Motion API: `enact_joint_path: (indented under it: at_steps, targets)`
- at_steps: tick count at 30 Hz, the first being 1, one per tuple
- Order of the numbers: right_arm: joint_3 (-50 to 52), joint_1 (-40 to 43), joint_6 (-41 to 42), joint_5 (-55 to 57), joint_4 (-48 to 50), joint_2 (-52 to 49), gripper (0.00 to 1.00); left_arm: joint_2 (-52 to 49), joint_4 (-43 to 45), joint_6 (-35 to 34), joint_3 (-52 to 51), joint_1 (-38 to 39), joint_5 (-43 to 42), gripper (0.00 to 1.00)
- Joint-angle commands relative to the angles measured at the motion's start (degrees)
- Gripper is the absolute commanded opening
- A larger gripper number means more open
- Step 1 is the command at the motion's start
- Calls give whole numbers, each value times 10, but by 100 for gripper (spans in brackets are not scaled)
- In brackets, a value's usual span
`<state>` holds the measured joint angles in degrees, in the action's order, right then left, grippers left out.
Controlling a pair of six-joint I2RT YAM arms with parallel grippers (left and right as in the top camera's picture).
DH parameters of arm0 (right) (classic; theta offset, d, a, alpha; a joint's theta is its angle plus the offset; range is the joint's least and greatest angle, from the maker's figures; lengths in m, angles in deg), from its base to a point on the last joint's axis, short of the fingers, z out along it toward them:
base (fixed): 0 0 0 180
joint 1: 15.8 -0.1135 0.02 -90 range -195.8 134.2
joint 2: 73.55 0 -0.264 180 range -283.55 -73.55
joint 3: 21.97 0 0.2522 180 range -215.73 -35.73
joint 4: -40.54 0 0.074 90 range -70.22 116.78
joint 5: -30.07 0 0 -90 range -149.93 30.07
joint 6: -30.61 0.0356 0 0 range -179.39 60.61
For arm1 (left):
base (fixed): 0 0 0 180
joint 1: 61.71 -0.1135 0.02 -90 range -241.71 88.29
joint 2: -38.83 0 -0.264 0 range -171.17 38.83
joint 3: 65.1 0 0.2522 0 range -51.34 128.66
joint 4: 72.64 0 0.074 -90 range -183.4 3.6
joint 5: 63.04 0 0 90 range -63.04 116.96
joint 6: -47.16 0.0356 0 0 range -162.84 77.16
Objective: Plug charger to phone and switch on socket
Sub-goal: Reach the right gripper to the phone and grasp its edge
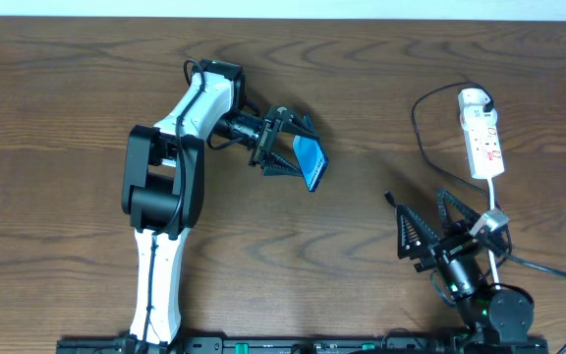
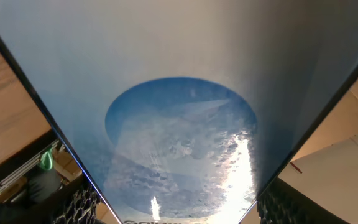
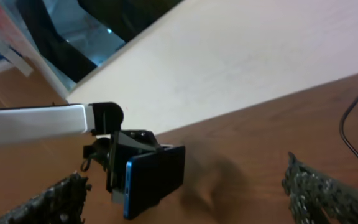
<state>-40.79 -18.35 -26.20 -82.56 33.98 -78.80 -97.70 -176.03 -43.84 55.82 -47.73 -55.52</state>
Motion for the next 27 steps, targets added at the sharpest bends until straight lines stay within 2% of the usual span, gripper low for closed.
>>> enact_joint_path:
  at_steps: [1, 6, 10, 13, 17, 19, 22, 27]
  targets:
    - [-97, 2, -52, -28, -10, -90, 99, -7, -5, 14, -5, 0, -23, 60]
    - [-226, -7, -82, -93, -10, -243, 99, -7, -5, 14, -5, 0, -23, 60]
    - [-316, -86, -94, -79, -23, -350, 99, -7, -1, 14, -5, 0, -23, 60]
    - [-350, -164, -95, 5, -59, -393, 99, -7, -1, 14, -5, 0, -23, 60]
    - [-400, -328, -78, 297, -159, -454, 99, -7, 0, 14, -5, 0, -23, 60]
    - [-422, -432, -30, 452, -190, -497, 99, -7, -1, 14, -5, 0, -23, 60]
    - [-422, -480, -30, 482, -169, -522, 99, -7, 0, 14, -5, 0, -23, 60]
    - [-422, -502, -30, 443, -153, -560, 99, -7, -1, 14, -5, 0, -17, 60]
